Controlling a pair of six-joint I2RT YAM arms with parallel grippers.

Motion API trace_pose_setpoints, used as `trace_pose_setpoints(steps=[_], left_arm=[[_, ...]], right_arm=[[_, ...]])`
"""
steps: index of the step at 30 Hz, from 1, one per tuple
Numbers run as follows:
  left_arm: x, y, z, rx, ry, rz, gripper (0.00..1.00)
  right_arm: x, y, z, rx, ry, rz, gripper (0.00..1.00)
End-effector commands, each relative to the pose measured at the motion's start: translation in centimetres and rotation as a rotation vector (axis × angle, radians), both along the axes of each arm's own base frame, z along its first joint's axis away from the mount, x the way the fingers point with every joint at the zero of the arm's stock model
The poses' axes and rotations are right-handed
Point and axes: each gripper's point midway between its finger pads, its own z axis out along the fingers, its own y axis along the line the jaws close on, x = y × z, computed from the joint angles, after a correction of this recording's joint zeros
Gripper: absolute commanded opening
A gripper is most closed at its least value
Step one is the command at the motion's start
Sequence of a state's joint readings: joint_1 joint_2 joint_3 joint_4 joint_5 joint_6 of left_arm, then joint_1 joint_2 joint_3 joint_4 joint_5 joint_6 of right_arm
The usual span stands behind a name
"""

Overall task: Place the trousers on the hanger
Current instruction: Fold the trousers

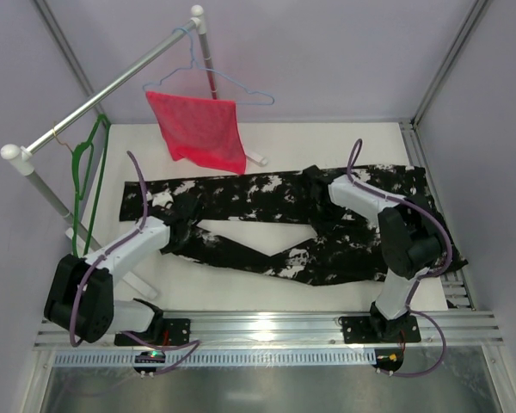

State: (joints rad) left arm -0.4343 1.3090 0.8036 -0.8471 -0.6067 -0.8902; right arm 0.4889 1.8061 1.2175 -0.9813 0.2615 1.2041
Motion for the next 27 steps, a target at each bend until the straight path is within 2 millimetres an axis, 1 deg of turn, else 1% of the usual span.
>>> trace_pose_setpoints(steps=[1, 3, 6, 11, 14, 16, 19, 21, 25, 26, 27], left_arm=[[1.1, 1.2, 0.4, 0.084, -0.042, 0.054, 0.00], [1.0, 1.7, 0.2, 0.110, -0.044, 0.073, 0.00], [0.8, 2.2, 0.1, 0.107, -0.045, 0.108, 0.00], [1.0, 3.7, 1.7, 0.114, -0.123, 0.180, 0.00], [1.3, 5.2, 2.7, 0.123, -0.149, 0.228, 0.00], [1.3, 6.2, 2.8, 0.126, -0.144, 0.253, 0.00], [1.2, 6.6, 2.3, 0.107, -0.134, 0.262, 0.00], [1.1, 6.4, 2.1, 0.095, -0.125, 0.259, 0.00], [1.2, 6.2, 1.9, 0.085, -0.116, 0.255, 0.00], [1.3, 6.0, 1.8, 0.074, -0.111, 0.246, 0.02], [1.4, 5.5, 1.7, 0.051, -0.106, 0.237, 0.12]], right_arm=[[2.2, -1.8, 3.8, 0.001, -0.148, -0.088, 0.04], [2.3, -2.3, 4.5, 0.012, -0.166, -0.108, 0.04], [2.6, -2.8, 4.9, 0.019, -0.174, -0.138, 0.04], [2.9, -3.6, 5.1, 0.046, -0.177, -0.185, 0.04], [3.3, -3.8, 5.3, 0.061, -0.195, -0.206, 0.04], [3.8, -3.8, 5.6, 0.070, -0.209, -0.212, 0.04], [4.4, -3.6, 5.6, 0.087, -0.221, -0.208, 0.04], [4.9, -3.4, 5.5, 0.093, -0.220, -0.206, 0.04], [5.2, -3.6, 5.4, 0.087, -0.211, -0.210, 0.04], [5.3, -3.5, 5.5, 0.087, -0.211, -0.198, 0.04], [5.3, -3.6, 5.4, 0.085, -0.205, -0.186, 0.06]])
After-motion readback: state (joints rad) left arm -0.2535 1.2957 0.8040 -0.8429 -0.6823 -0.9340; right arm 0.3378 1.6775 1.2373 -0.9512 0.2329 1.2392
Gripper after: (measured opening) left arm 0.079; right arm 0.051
